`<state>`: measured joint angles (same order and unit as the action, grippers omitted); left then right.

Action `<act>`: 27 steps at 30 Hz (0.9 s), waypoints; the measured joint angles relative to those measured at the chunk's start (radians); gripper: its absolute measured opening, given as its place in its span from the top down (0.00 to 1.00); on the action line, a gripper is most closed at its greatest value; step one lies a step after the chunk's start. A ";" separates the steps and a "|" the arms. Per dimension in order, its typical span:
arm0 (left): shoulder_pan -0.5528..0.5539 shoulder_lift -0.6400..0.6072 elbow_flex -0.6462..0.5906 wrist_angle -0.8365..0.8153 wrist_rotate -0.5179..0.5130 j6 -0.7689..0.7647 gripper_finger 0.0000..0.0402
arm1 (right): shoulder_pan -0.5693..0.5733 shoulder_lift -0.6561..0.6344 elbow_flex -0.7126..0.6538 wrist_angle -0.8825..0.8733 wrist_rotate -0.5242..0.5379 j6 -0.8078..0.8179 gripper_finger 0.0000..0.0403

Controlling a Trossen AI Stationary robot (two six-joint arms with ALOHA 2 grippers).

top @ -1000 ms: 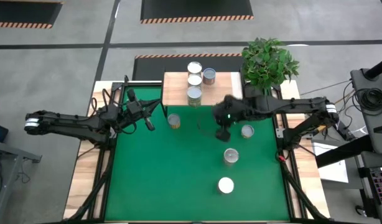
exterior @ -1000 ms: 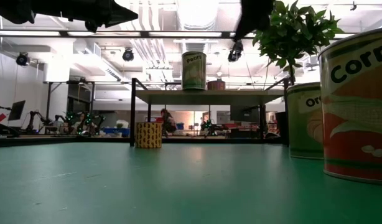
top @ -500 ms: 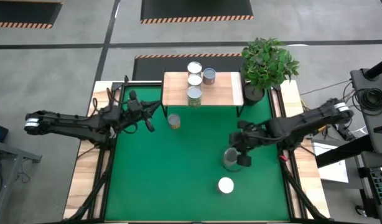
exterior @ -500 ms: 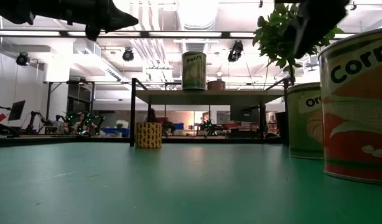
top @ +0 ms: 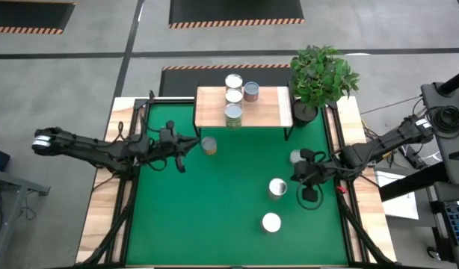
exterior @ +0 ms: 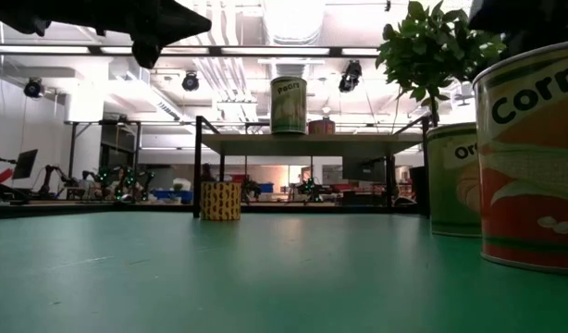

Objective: Pick and place cans onto a shelf
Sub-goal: Put the canned oranges on the shelf

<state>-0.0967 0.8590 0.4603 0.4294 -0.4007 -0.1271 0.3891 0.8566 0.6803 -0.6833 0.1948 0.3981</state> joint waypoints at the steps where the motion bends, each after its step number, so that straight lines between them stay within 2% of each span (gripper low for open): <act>1: -0.011 0.005 0.000 0.001 0.000 -0.010 1.00 | 0.008 -0.004 -0.020 0.021 0.000 0.000 0.98; 11: -0.056 0.032 0.000 0.006 0.000 -0.101 1.00 | 0.054 0.002 -0.217 0.271 0.015 0.000 0.98; 15: -0.055 0.036 0.000 0.006 0.000 -0.103 1.00 | 0.054 0.005 -0.253 0.364 0.015 0.000 0.95; 20: -0.055 0.036 0.000 0.024 -0.001 -0.099 1.00 | 0.054 0.004 -0.252 0.370 0.016 0.010 0.81; 27: -0.055 0.036 0.000 0.027 -0.010 -0.095 1.00 | 0.054 0.019 -0.257 0.367 0.041 0.064 0.49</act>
<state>-0.1520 0.8955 0.4603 0.4568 -0.4103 -0.2226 0.4431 0.8757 0.4230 -0.3159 0.2358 0.4624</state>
